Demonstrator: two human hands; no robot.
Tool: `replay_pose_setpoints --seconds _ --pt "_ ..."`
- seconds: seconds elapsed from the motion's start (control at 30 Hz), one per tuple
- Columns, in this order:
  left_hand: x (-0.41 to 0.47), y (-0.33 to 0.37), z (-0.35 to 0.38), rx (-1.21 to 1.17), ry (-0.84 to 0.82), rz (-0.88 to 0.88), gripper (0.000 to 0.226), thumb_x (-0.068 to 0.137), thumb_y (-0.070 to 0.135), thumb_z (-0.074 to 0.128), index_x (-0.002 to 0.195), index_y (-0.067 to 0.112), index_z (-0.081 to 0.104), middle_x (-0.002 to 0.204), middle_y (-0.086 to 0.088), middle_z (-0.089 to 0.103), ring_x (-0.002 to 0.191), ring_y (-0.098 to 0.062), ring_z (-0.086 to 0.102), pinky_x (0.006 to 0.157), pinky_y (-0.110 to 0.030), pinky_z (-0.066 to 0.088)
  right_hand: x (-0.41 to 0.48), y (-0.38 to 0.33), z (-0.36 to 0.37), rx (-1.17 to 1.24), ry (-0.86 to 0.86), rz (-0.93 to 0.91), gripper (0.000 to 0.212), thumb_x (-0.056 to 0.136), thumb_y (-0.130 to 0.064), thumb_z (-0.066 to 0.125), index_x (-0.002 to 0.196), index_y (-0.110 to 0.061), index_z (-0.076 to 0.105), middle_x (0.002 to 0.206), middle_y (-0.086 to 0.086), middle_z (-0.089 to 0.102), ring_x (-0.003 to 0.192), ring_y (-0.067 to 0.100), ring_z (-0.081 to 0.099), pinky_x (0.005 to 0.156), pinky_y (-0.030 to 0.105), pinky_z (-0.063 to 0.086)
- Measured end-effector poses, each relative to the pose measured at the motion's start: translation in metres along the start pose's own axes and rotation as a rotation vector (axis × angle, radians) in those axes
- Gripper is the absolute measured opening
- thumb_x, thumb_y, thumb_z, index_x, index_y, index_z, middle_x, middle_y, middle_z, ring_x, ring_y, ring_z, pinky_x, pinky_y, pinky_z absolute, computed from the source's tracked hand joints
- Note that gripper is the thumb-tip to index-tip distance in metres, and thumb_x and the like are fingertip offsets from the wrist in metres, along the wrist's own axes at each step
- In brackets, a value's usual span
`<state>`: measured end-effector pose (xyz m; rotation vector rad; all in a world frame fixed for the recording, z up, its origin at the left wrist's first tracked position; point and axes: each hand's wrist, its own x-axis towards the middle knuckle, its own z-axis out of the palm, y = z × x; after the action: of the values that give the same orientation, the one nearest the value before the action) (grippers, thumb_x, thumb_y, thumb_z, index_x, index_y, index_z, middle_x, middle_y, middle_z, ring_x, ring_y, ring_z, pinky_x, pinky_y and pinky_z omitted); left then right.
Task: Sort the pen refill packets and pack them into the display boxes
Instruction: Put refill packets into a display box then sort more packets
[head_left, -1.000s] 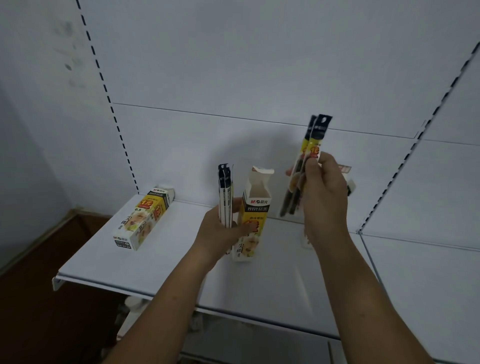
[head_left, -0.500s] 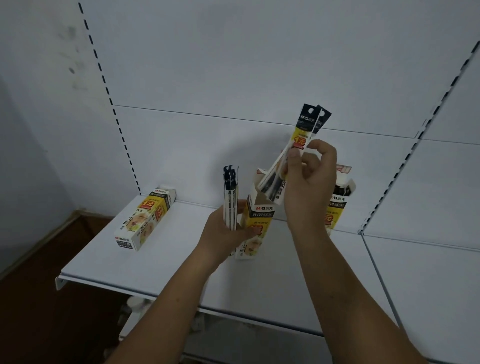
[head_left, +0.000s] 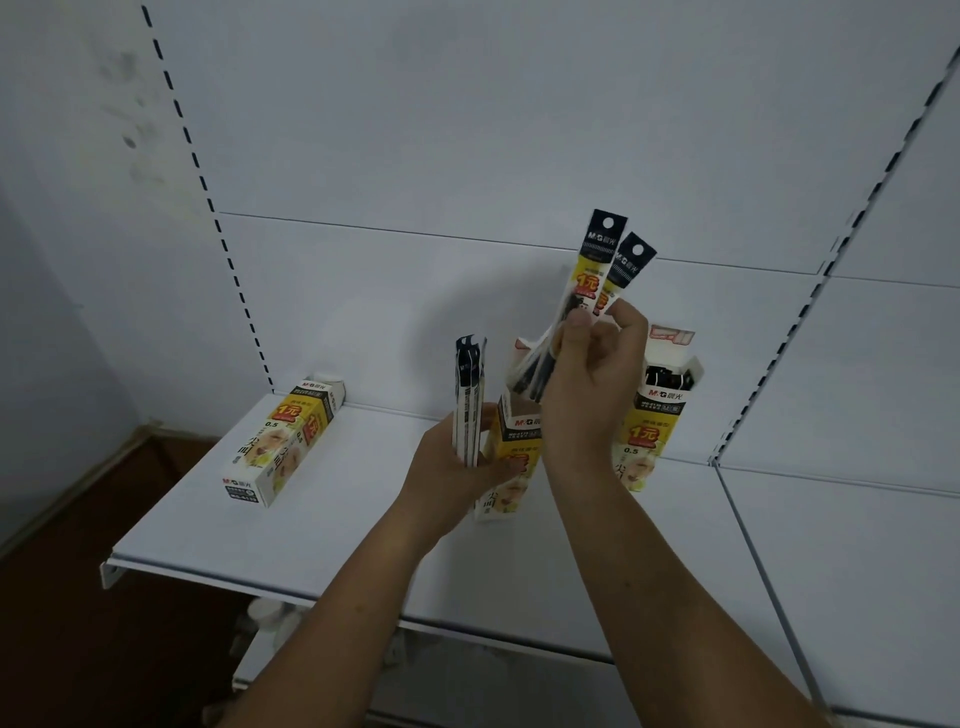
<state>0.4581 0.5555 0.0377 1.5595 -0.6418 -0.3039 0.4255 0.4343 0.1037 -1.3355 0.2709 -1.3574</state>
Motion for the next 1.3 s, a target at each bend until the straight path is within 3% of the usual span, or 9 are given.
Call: replay_pose_setpoints --seconds 0.4,0.57,0.7,0.83,0.9,1.03,1.13,1.2,1.3 --pt "-0.002 -0.001 -0.003 0.033 -0.025 0.006 0.044 0.086 0.002 0.081 0.113 0.035 0.068 0.088 0.023 0.077 0.075 0.004 0.071 0.062 -0.011 0.053 0.003 0.002 -0.007 0.005 -0.091 0.049 0.02 0.108 -0.023 0.055 0.117 -0.007 0.062 0.079 0.003 0.069 0.073 0.011 0.064 0.069 0.024 0.053" --pt "0.0 -0.002 -0.004 0.046 -0.009 -0.001 0.042 0.085 0.004 0.083 0.111 0.034 0.069 0.087 0.024 0.077 0.073 0.004 0.071 0.06 -0.012 0.053 0.0 0.001 -0.014 0.011 -0.154 0.008 0.012 0.105 -0.019 0.06 0.115 -0.013 0.063 0.081 0.01 0.071 0.076 0.012 0.069 0.07 0.022 0.055" --pt "0.0 -0.003 -0.004 0.044 -0.007 -0.007 0.042 0.085 0.005 0.083 0.115 0.03 0.07 0.09 0.021 0.078 0.075 0.003 0.072 0.062 -0.012 0.053 -0.002 0.003 -0.017 0.013 -0.126 0.027 0.008 0.105 -0.021 0.059 0.11 -0.015 0.063 0.082 0.004 0.072 0.077 0.012 0.069 0.073 0.02 0.053" --pt "-0.001 -0.003 -0.002 0.036 -0.008 -0.006 0.042 0.085 0.004 0.083 0.116 0.03 0.07 0.093 0.018 0.079 0.077 0.002 0.072 0.063 -0.013 0.054 0.0 0.003 -0.015 -0.053 -0.138 0.001 0.007 0.103 -0.026 0.063 0.097 -0.022 0.061 0.084 0.009 0.07 0.076 0.019 0.067 0.064 0.029 0.053" --pt "0.0 -0.002 -0.003 0.043 -0.015 0.001 0.043 0.085 0.006 0.083 0.115 0.032 0.07 0.093 0.019 0.078 0.077 0.002 0.072 0.064 -0.013 0.054 -0.003 0.011 -0.019 -0.201 -0.219 -0.024 0.012 0.1 -0.032 0.067 0.099 -0.021 0.065 0.089 0.0 0.069 0.081 0.021 0.065 0.063 0.036 0.051" --pt "0.0 -0.003 -0.005 0.039 -0.011 -0.003 0.043 0.084 0.003 0.083 0.116 0.028 0.07 0.088 0.021 0.077 0.073 0.005 0.071 0.062 -0.012 0.053 -0.009 0.021 -0.036 -0.324 -0.275 0.016 0.021 0.097 -0.041 0.069 0.114 -0.028 0.068 0.112 -0.011 0.068 0.101 0.005 0.062 0.072 0.019 0.049" --pt "0.0 -0.003 -0.005 0.026 0.002 -0.02 0.042 0.083 0.001 0.083 0.116 0.023 0.069 0.081 0.023 0.076 0.068 0.007 0.069 0.06 -0.01 0.052 -0.003 0.019 -0.051 -0.284 -0.24 0.065 0.018 0.101 -0.035 0.064 0.11 -0.021 0.071 0.106 -0.006 0.071 0.095 0.005 0.065 0.072 0.02 0.051" --pt "0.0 -0.003 -0.005 0.03 0.011 -0.015 0.043 0.084 0.002 0.083 0.111 0.03 0.067 0.078 0.025 0.075 0.066 0.007 0.068 0.059 -0.01 0.051 0.001 0.02 -0.058 -0.319 -0.344 0.097 0.015 0.099 -0.032 0.068 0.111 -0.022 0.071 0.105 -0.009 0.07 0.092 0.005 0.066 0.071 0.018 0.053" --pt "0.002 -0.005 -0.004 0.032 0.016 -0.008 0.048 0.083 0.003 0.084 0.109 0.039 0.066 0.082 0.023 0.076 0.068 0.006 0.069 0.06 -0.012 0.052 0.003 0.021 -0.06 -0.406 -0.547 0.111 0.031 0.092 -0.036 0.076 0.121 -0.029 0.065 0.116 -0.016 0.067 0.094 0.001 0.066 0.072 0.018 0.058"
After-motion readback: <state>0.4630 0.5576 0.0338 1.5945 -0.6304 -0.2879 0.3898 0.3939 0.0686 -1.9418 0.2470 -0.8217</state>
